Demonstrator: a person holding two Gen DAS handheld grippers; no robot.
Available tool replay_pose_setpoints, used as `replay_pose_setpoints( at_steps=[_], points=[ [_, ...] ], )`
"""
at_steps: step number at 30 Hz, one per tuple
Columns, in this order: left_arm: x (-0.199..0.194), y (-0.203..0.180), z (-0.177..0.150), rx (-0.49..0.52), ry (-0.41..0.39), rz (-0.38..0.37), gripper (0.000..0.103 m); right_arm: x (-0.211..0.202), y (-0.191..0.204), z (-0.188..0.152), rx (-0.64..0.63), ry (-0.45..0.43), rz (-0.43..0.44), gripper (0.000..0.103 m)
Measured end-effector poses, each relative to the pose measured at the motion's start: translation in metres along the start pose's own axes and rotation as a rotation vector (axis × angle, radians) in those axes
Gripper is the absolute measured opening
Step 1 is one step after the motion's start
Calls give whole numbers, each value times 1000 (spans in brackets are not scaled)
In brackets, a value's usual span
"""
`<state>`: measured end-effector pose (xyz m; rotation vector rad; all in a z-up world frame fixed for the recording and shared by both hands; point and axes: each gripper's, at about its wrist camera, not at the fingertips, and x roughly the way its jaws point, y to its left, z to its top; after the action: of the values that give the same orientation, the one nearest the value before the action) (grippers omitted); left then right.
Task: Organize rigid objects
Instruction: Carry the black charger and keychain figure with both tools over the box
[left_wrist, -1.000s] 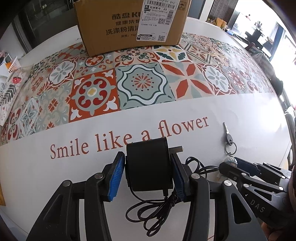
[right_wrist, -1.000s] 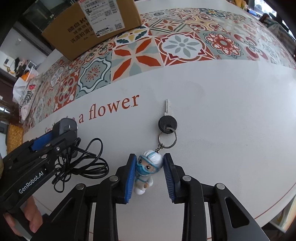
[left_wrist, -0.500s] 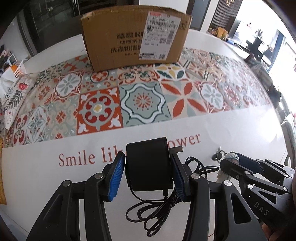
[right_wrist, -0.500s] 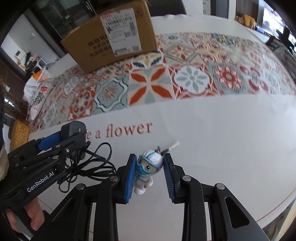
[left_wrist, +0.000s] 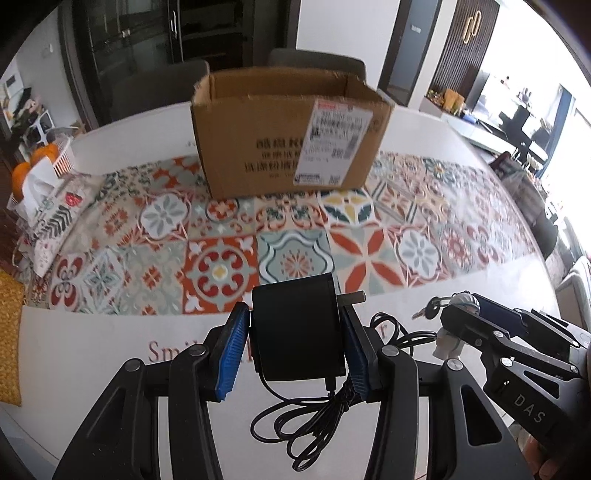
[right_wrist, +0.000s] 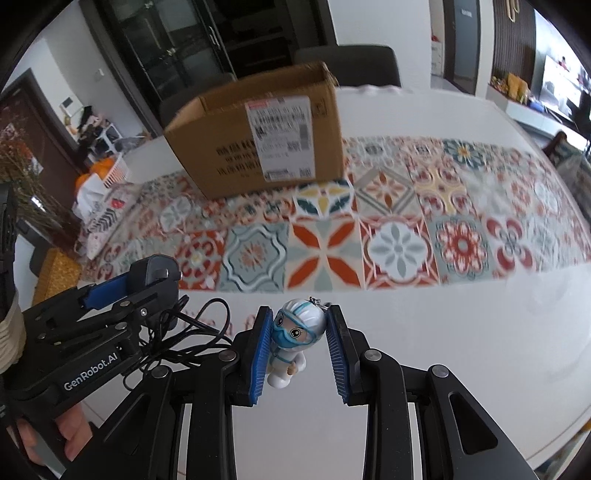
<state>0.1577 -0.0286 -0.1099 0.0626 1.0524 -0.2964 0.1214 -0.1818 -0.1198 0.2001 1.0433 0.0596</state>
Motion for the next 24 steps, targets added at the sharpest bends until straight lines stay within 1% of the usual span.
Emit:
replay_pose_setpoints(
  at_steps=[6, 11, 24],
  points=[
    [-15, 6, 20, -27, -56, 19, 48, -10, 9, 24, -44, -52, 23, 30],
    [-24, 9, 35, -41, -92, 19, 48, -17, 15, 44, -81, -101, 38, 30],
    [-40, 12, 90, -30, -188, 41, 48, -29, 26, 99, -131, -213, 66, 30]
  ],
)
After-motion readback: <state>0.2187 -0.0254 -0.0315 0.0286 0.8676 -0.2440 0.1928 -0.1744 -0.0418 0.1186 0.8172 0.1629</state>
